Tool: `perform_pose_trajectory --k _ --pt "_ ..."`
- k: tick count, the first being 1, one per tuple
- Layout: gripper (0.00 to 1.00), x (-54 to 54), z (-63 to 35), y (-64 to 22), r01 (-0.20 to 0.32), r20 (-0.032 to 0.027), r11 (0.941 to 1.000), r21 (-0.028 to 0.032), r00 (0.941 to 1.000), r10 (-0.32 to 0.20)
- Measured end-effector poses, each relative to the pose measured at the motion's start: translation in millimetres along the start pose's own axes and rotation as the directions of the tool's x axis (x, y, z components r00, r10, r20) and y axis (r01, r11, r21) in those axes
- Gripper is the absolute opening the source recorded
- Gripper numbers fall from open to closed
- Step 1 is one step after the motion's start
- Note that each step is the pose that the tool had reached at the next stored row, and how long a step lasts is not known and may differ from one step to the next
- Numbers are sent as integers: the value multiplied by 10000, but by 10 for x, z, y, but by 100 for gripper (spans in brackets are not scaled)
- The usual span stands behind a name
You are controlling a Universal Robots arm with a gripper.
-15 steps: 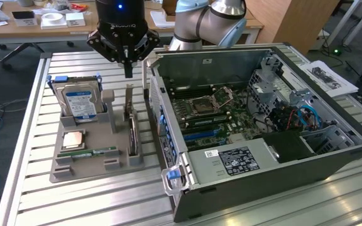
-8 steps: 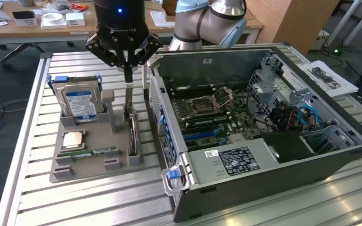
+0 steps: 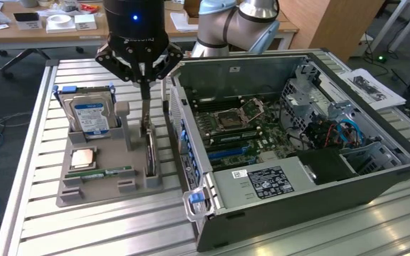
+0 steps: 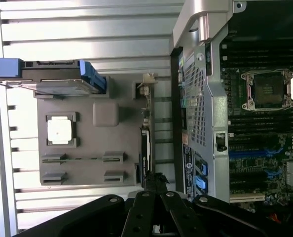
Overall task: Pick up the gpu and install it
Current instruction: 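Reach for the gpu, then pick up the gpu and move the gpu toward the slot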
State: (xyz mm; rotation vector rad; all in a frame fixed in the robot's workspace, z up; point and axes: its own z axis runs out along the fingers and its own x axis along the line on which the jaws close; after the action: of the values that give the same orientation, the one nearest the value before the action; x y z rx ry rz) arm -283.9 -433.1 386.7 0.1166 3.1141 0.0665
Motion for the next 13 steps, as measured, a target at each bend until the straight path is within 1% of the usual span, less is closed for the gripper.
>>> perform_pose_trajectory --k 7,13 --pt "11 10 -5 -112 0 0 10000 -1 10000 0" --pt "11 11 -5 -119 0 0 10000 -1 10000 0"
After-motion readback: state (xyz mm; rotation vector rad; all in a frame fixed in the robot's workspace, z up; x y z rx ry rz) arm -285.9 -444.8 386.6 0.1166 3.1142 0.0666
